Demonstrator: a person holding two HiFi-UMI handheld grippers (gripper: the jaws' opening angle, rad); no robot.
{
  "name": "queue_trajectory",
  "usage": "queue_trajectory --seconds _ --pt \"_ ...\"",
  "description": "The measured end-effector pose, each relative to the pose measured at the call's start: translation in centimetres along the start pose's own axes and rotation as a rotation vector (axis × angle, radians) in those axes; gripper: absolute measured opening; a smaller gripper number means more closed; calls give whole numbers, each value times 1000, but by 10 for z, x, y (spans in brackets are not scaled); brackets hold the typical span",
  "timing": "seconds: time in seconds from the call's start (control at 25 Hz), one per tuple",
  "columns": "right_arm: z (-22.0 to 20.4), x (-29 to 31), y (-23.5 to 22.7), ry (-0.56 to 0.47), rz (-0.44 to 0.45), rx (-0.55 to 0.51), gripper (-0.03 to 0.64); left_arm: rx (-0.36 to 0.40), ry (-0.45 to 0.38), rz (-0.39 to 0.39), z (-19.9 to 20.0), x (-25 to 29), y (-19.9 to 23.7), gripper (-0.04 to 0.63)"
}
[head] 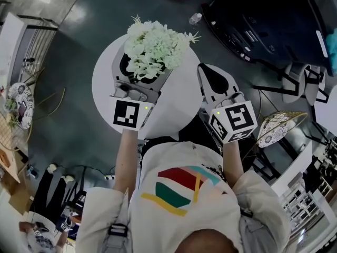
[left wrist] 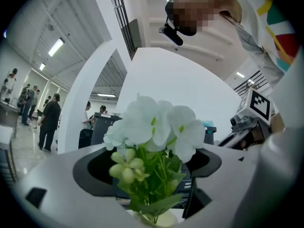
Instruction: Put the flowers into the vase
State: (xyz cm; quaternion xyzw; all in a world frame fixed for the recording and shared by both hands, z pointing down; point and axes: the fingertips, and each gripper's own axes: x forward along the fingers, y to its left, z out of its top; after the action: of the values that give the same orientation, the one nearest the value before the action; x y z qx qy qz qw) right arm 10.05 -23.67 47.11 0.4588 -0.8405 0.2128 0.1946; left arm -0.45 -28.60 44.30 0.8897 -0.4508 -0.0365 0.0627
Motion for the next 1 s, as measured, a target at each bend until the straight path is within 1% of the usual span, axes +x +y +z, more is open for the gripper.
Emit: queue_trajectory --seconds 0.16,0.32,0.48,0.64,0.8,1.0 --pt "0 10 6 16 15 -11 9 -1 22 -34 -8 1 -1 461" --pt "1 16 8 22 31 -21 9 -6 41 -40 -12 1 -2 486" --pt "1 21 9 31 44 -27 9 -3 63 -34 -18 0 -3 486" --pt "1 22 9 32 53 -35 9 -28 70 -47 -22 -2 -10 486" --pt "2 22 22 28 56 -42 9 -59 69 -70 -23 -12 -14 486" --pt "1 21 36 26 56 -50 9 -68 83 -69 -28 -22 -12 486"
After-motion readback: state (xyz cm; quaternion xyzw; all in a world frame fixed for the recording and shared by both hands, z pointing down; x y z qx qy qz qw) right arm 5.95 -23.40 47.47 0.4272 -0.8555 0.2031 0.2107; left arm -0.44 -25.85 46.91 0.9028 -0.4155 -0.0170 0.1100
